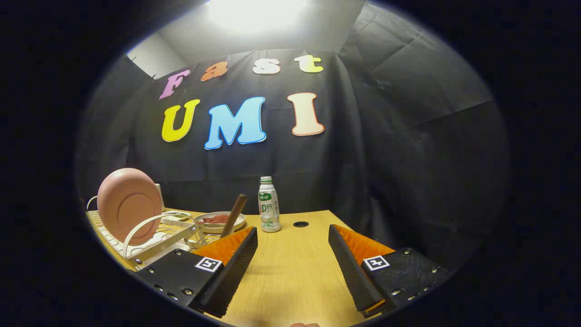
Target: Take the plate from the dish rack, then take the spoon from the basket and place it into the plate.
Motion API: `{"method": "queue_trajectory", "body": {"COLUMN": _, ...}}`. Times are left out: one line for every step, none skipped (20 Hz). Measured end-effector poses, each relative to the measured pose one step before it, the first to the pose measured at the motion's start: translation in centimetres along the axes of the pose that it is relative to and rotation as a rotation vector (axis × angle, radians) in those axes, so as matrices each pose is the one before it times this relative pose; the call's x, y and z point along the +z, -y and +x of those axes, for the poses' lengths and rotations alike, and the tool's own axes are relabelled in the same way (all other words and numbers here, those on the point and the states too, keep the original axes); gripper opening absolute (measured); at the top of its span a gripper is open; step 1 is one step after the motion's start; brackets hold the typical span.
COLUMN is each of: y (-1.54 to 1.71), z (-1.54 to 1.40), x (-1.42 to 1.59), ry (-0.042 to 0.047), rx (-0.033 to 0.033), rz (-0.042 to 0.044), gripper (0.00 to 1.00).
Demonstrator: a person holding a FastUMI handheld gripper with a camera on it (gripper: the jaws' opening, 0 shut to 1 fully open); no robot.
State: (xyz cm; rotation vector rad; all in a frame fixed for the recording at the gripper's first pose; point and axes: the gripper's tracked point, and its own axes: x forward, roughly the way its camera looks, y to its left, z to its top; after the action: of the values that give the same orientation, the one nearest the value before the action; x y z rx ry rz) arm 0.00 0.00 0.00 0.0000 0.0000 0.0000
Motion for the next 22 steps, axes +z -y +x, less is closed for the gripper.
{"method": "queue_trajectory", "body": {"y": 0.746, "z": -0.21, "x": 1.482, "ry": 0.01908, "rx": -0.01327, "rz": -0.01818, "gripper": 0.98}}
{"method": "queue_trajectory", "body": {"y": 0.962, "z": -0.42, "x": 1.439, "ry": 0.00611, "rx": -0.01388, "rz": -0.01568, "gripper": 0.97}}
{"method": "queue_trajectory", "body": {"y": 0.705, "z": -0.747, "x": 1.147, "ry": -0.00708, "rx": -0.01094, "rz": -0.00841, "gripper": 0.97}}
{"method": "queue_trajectory", "body": {"y": 0.643, "z": -1.02, "x": 1.01, "ry": -0.01432, "rx": -0.01285, "rz": -0.0056, "gripper": 0.97}}
{"method": "queue_trajectory", "body": {"y": 0.311, "z": -1.197, "x": 0.975, "ry": -0.01551, "rx": -0.00604, "rz": -0.00004, "gripper": 0.97}}
{"method": "queue_trajectory", "body": {"y": 0.011, "z": -1.38, "x": 1.104, "ry": -0.00939, "rx": -0.00537, "rz": 0.00655, "gripper": 0.97}}
{"method": "queue_trajectory", "body": {"y": -0.395, "z": -1.323, "x": 1.211, "ry": -0.00328, "rx": 0.00539, "rz": 0.01481, "gripper": 0.97}}
{"method": "queue_trajectory", "body": {"y": -0.698, "z": -1.214, "x": 0.974, "ry": -0.00505, "rx": 0.0044, "rz": 0.01212, "gripper": 0.97}}
{"method": "queue_trajectory", "body": {"y": -0.968, "z": -1.041, "x": 1.074, "ry": 0.00123, "rx": 0.01685, "rz": 0.01018, "gripper": 0.97}}
{"method": "queue_trajectory", "body": {"y": -1.385, "z": -0.96, "x": 1.211, "ry": 0.00574, "rx": 0.02636, "rz": 0.00755, "gripper": 0.97}}
{"method": "queue_trajectory", "body": {"y": -1.401, "z": -0.96, "x": 1.198, "ry": 0.0025, "rx": 0.02532, "rz": 0.00975, "gripper": 0.97}}
{"method": "queue_trajectory", "body": {"y": -1.576, "z": -0.649, "x": 1.176, "ry": 0.01197, "rx": 0.03465, "rz": 0.02178, "gripper": 0.97}}
{"method": "queue_trajectory", "body": {"y": -1.926, "z": -0.752, "x": 1.368, "ry": 0.01928, "rx": 0.04259, "rz": 0.02124, "gripper": 0.97}}
{"method": "queue_trajectory", "body": {"y": -1.72, "z": -0.273, "x": 1.136, "ry": 0.01713, "rx": 0.03438, "rz": 0.00661, "gripper": 0.97}}
{"method": "queue_trajectory", "body": {"y": -1.586, "z": 0.057, "x": 0.862, "ry": 0.0145, "rx": 0.03093, "rz": -0.00614, "gripper": 0.97}}
{"method": "queue_trajectory", "body": {"y": -1.419, "z": 0.324, "x": 0.613, "ry": 0.01451, "rx": 0.03114, "rz": -0.0031, "gripper": 0.97}}
{"method": "queue_trajectory", "body": {"y": -1.602, "z": 0.382, "x": 0.44, "ry": 0.00465, "rx": 0.03272, "rz": 0.00465, "gripper": 0.97}}
{"method": "queue_trajectory", "body": {"y": -1.484, "z": 0.517, "x": -0.053, "ry": -0.00071, "rx": 0.02835, "rz": 0.01151, "gripper": 0.97}}
{"method": "queue_trajectory", "body": {"y": -1.283, "z": 0.736, "x": -0.237, "ry": -0.00594, "rx": 0.02623, "rz": 0.01144, "gripper": 0.97}}
{"method": "queue_trajectory", "body": {"y": -1.03, "z": 0.635, "x": -0.548, "ry": -0.01219, "rx": 0.0187, "rz": 0.00898, "gripper": 0.97}}
{"method": "queue_trajectory", "body": {"y": -0.87, "z": 0.776, "x": -0.753, "ry": -0.01696, "rx": 0.01484, "rz": 0.00843, "gripper": 0.97}}
{"method": "queue_trajectory", "body": {"y": -0.995, "z": 0.771, "x": -0.655, "ry": -0.02194, "rx": 0.02059, "rz": 0.01374, "gripper": 0.97}}
